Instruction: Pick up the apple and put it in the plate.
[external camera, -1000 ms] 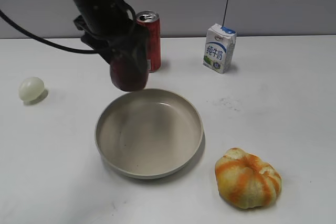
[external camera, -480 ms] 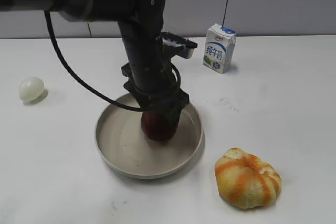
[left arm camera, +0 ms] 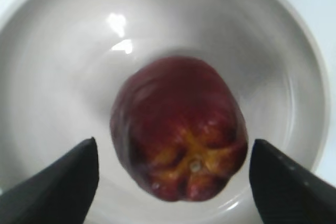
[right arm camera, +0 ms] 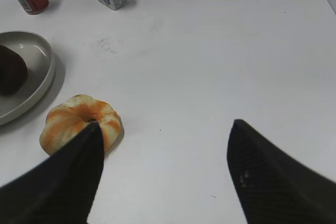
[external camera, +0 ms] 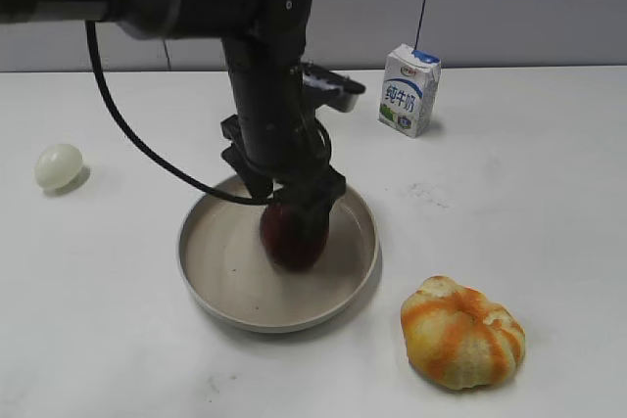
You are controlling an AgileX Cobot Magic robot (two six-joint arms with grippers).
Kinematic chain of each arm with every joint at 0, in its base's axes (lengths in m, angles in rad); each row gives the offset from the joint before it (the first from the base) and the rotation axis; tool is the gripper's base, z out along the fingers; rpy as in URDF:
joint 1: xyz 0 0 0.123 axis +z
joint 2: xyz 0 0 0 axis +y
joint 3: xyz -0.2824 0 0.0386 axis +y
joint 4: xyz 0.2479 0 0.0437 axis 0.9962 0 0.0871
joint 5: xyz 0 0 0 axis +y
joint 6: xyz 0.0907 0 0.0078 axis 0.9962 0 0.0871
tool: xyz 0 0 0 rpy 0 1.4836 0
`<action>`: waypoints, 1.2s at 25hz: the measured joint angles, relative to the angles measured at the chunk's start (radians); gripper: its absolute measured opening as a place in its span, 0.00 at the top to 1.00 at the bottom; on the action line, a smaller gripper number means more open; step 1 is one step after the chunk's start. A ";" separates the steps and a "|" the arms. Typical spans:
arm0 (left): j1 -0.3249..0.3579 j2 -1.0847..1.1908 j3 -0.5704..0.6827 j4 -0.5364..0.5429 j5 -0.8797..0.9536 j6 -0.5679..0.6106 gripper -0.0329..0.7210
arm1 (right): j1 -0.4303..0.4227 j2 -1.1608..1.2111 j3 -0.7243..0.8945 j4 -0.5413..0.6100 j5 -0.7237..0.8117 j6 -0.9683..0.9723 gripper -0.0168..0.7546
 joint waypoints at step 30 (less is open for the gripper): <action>0.596 -0.906 0.819 0.043 -0.044 -0.047 0.09 | 0.000 0.000 0.000 0.000 0.000 0.000 0.22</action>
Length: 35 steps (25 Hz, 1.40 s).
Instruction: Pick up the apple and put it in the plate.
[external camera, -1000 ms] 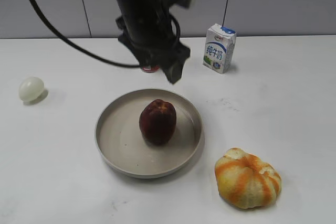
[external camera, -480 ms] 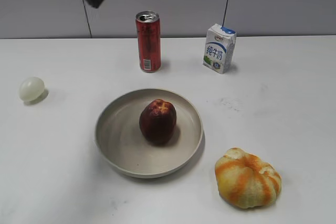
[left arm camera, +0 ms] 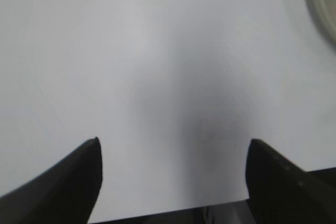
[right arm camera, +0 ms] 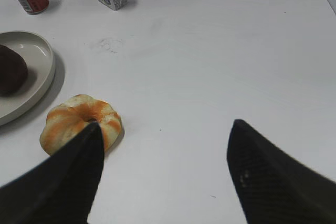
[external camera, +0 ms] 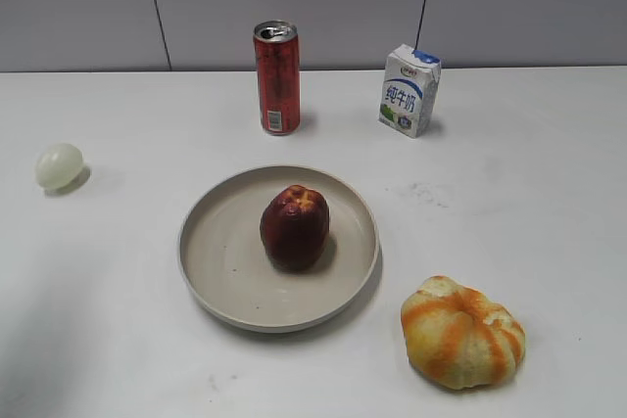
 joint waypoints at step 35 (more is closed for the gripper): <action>0.062 -1.065 0.433 0.023 -0.104 -0.009 0.24 | 0.000 0.000 0.000 0.000 0.000 0.000 0.22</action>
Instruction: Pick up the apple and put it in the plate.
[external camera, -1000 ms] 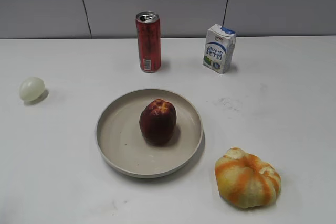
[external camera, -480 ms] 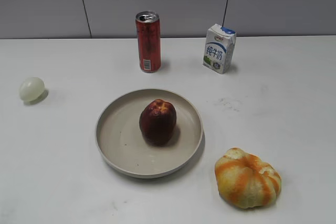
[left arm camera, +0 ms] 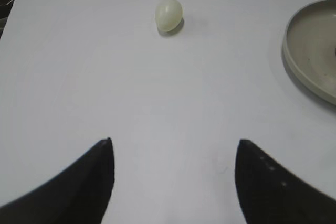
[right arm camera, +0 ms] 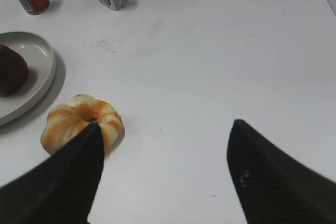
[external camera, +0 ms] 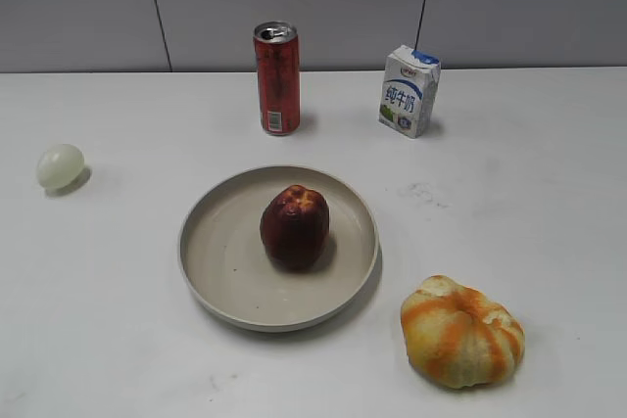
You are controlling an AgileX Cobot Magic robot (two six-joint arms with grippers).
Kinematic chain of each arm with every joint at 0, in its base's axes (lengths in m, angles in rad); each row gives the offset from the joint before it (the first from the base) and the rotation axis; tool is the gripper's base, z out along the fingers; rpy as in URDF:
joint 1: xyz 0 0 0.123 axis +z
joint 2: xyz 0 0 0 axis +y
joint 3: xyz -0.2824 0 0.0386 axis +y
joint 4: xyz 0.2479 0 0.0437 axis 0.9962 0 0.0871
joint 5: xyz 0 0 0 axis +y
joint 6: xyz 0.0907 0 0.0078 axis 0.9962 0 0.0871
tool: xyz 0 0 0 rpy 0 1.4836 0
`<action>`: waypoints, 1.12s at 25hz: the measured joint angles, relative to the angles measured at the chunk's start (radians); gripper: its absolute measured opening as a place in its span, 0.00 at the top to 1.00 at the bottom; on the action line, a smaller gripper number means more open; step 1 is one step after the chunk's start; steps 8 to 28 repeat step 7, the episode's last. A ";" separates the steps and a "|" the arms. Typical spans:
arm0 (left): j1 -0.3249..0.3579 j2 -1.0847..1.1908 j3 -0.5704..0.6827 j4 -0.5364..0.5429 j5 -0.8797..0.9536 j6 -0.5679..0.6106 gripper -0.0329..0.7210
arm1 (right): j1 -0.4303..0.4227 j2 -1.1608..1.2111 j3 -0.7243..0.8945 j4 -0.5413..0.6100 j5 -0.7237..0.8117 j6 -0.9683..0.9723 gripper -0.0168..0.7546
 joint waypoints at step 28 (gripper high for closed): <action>0.004 -0.093 0.000 0.000 -0.001 0.000 0.24 | 0.000 0.000 0.000 0.000 0.000 0.000 0.22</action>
